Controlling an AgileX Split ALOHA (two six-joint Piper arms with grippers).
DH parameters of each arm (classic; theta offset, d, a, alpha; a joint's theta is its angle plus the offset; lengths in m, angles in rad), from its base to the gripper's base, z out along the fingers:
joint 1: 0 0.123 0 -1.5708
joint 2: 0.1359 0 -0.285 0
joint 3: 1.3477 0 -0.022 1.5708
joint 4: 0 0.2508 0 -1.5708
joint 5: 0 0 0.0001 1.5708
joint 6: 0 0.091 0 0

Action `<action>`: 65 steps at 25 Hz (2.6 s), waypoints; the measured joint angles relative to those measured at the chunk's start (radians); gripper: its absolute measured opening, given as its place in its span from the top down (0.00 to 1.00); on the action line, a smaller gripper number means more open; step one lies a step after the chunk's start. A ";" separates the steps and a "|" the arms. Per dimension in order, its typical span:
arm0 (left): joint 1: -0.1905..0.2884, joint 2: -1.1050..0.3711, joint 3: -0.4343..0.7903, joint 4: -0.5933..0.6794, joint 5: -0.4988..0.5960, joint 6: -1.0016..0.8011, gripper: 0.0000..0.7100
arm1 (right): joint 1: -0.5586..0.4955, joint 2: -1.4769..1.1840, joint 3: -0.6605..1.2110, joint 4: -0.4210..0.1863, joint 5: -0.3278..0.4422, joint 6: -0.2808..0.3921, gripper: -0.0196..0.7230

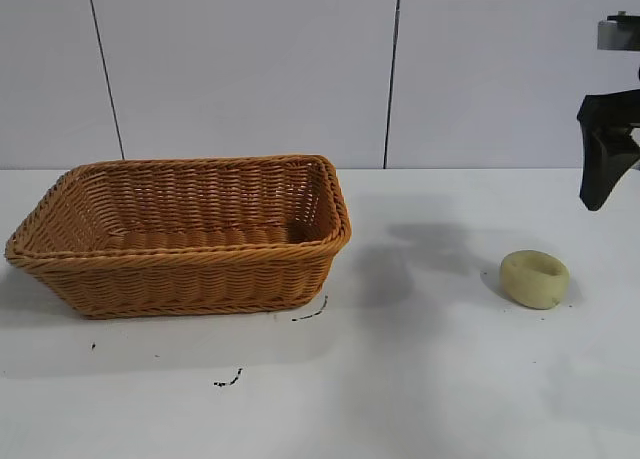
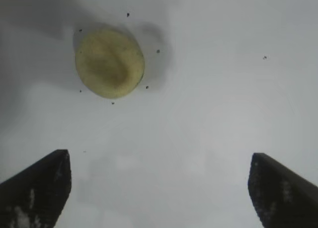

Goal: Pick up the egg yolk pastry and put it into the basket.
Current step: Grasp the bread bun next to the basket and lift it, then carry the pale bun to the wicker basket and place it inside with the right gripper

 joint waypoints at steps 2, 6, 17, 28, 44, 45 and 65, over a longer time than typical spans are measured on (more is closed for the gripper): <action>0.000 0.000 0.000 0.000 0.000 0.000 0.02 | 0.000 0.013 0.000 0.025 -0.006 -0.010 0.04; 0.000 0.000 0.000 0.000 0.000 0.000 0.02 | 0.039 0.022 0.000 0.022 -0.023 -0.015 0.04; 0.000 0.000 0.000 0.000 0.000 0.000 0.02 | 0.125 0.029 0.000 -0.032 -0.151 0.046 0.04; 0.000 0.000 0.000 0.000 0.000 0.000 0.02 | 0.125 0.173 -0.003 -0.055 -0.227 0.054 0.04; 0.000 0.000 0.000 0.000 0.000 0.000 0.02 | 0.125 0.260 -0.004 -0.056 -0.238 0.071 0.07; 0.000 0.000 0.000 0.000 0.000 0.000 0.02 | 0.125 0.260 -0.004 -0.056 -0.238 0.071 0.11; 0.000 0.000 0.000 0.000 0.000 0.000 0.02 | 0.125 -0.012 -0.010 -0.070 -0.103 0.072 0.77</action>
